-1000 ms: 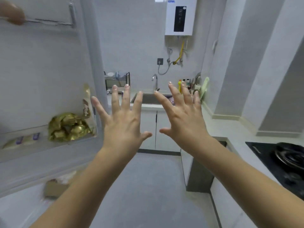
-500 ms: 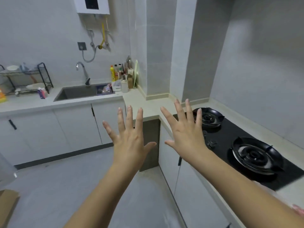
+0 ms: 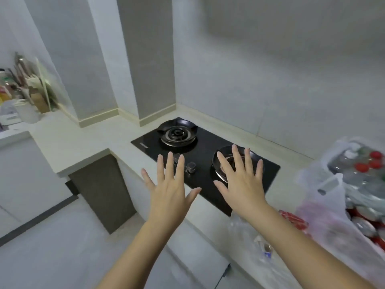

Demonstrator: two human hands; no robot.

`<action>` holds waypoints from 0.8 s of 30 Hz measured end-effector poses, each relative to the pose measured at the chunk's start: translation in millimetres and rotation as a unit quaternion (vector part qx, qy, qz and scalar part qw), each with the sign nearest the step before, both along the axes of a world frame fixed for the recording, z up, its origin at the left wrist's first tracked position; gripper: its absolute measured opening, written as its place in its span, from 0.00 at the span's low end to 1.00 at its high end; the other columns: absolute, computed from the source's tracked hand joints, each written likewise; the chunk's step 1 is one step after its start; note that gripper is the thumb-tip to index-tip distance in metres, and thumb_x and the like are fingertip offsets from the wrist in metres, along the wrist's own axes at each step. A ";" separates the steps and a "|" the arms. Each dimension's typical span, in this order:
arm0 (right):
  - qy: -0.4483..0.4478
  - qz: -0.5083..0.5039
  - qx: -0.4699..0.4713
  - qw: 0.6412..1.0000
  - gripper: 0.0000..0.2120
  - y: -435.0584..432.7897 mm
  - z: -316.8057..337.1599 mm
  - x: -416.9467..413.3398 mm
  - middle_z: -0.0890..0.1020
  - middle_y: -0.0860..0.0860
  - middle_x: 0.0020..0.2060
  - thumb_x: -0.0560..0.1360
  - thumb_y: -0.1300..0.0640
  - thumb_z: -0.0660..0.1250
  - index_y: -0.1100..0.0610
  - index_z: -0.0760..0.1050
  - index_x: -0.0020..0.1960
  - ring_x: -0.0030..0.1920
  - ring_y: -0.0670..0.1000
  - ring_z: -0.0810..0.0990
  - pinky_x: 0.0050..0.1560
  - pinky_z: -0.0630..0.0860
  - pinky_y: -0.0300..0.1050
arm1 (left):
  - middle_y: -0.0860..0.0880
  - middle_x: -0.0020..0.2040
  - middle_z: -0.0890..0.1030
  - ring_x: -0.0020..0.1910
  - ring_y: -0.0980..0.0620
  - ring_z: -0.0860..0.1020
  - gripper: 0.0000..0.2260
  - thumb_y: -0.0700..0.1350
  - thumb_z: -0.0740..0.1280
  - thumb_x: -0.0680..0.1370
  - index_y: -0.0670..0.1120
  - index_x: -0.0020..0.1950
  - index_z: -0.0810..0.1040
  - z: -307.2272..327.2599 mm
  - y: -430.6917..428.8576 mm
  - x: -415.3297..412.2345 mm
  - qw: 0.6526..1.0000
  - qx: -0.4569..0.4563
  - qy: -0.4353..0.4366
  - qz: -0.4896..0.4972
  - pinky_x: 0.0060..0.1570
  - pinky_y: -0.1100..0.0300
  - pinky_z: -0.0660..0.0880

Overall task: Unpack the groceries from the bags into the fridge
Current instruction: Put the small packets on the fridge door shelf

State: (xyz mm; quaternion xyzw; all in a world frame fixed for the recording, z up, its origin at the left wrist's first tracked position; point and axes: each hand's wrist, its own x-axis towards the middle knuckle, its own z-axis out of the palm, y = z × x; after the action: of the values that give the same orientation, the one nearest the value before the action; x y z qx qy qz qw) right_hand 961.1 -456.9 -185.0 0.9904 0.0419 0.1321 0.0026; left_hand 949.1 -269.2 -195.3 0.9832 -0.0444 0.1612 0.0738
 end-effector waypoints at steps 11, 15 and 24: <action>0.131 -0.186 0.067 0.971 0.35 -112.7 -63.9 -35.6 0.39 0.52 0.79 0.80 0.37 0.54 0.43 0.39 0.79 0.78 0.59 0.38 0.75 0.48 0.63 | 0.45 0.78 0.61 0.78 0.41 0.55 0.36 0.62 0.66 0.75 0.47 0.78 0.61 -48.9 -117.6 31.8 0.974 -0.014 0.070 -0.217 0.71 0.32 0.43; 0.150 -0.192 0.115 0.963 0.25 -143.8 -83.0 -50.8 0.64 0.51 0.73 0.79 0.43 0.61 0.46 0.63 0.74 0.73 0.56 0.64 0.68 0.64 0.49 | 0.53 0.60 0.79 0.62 0.51 0.76 0.19 0.54 0.72 0.74 0.51 0.64 0.78 -68.4 -145.6 23.2 0.944 -0.073 0.093 -0.308 0.70 0.41 0.61; 0.267 -0.124 0.153 0.943 0.14 -181.6 -135.9 -55.6 0.75 0.44 0.62 0.76 0.53 0.65 0.47 0.74 0.62 0.60 0.50 0.76 0.55 0.74 0.44 | 0.56 0.53 0.83 0.53 0.52 0.75 0.09 0.48 0.64 0.78 0.53 0.56 0.80 -128.0 -199.2 6.5 0.904 -0.026 0.196 -0.379 0.61 0.53 0.63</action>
State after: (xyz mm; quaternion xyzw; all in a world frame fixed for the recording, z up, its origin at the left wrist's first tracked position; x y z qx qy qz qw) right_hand 905.5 -638.4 -320.9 0.9752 -0.1023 -0.1336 -0.1438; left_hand 955.6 -468.5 -323.3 0.9015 -0.3942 -0.0743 0.1625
